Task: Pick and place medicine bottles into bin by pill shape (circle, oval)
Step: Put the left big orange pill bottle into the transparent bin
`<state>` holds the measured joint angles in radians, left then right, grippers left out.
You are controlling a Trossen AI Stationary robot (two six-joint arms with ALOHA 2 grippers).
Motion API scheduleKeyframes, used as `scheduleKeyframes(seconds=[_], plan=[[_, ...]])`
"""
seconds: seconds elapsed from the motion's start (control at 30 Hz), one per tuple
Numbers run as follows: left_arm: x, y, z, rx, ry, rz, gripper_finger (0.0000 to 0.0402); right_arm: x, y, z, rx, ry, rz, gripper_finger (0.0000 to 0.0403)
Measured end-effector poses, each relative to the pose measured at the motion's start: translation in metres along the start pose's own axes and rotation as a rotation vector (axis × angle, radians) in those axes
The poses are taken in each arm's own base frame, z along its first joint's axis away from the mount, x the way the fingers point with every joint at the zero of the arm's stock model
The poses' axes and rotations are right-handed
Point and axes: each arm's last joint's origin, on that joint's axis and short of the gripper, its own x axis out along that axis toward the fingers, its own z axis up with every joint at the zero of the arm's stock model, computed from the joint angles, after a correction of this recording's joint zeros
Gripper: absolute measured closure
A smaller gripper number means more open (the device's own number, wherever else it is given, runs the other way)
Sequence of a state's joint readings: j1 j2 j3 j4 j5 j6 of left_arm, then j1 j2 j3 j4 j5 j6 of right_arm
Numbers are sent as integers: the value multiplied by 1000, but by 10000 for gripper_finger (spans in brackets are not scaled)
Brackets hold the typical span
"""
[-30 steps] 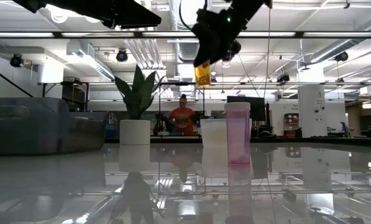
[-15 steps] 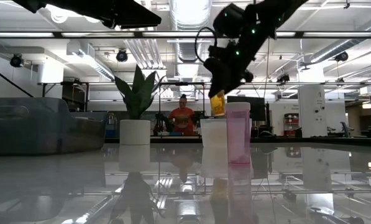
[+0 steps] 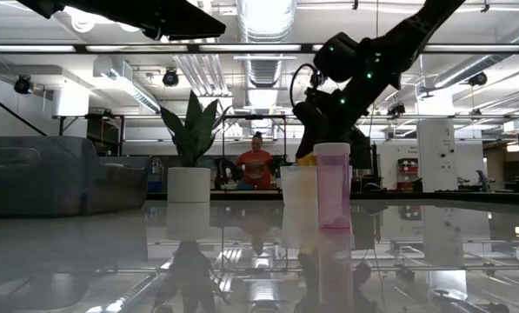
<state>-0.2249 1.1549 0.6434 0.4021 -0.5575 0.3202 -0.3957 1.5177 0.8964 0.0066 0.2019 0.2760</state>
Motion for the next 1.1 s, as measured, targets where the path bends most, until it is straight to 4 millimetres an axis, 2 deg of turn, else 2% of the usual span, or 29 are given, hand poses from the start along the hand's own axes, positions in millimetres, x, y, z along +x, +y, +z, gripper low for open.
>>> scheduleKeyframes(seconds=[0.3, 0.57, 0.87, 1.1], plan=[[0, 0, 0, 0, 0, 0, 145, 4, -5, -14, 46, -21, -4, 196], [0, 0, 0, 0, 0, 0, 145, 5, -4, -15, 68, -26, -2, 195], [0, 0, 0, 0, -1, 0, 145, 20, -3, -23, 94, -13, -6, 195], [0, 0, 0, 0, -1, 1, 145, 20, -3, -21, 95, -18, -4, 189]])
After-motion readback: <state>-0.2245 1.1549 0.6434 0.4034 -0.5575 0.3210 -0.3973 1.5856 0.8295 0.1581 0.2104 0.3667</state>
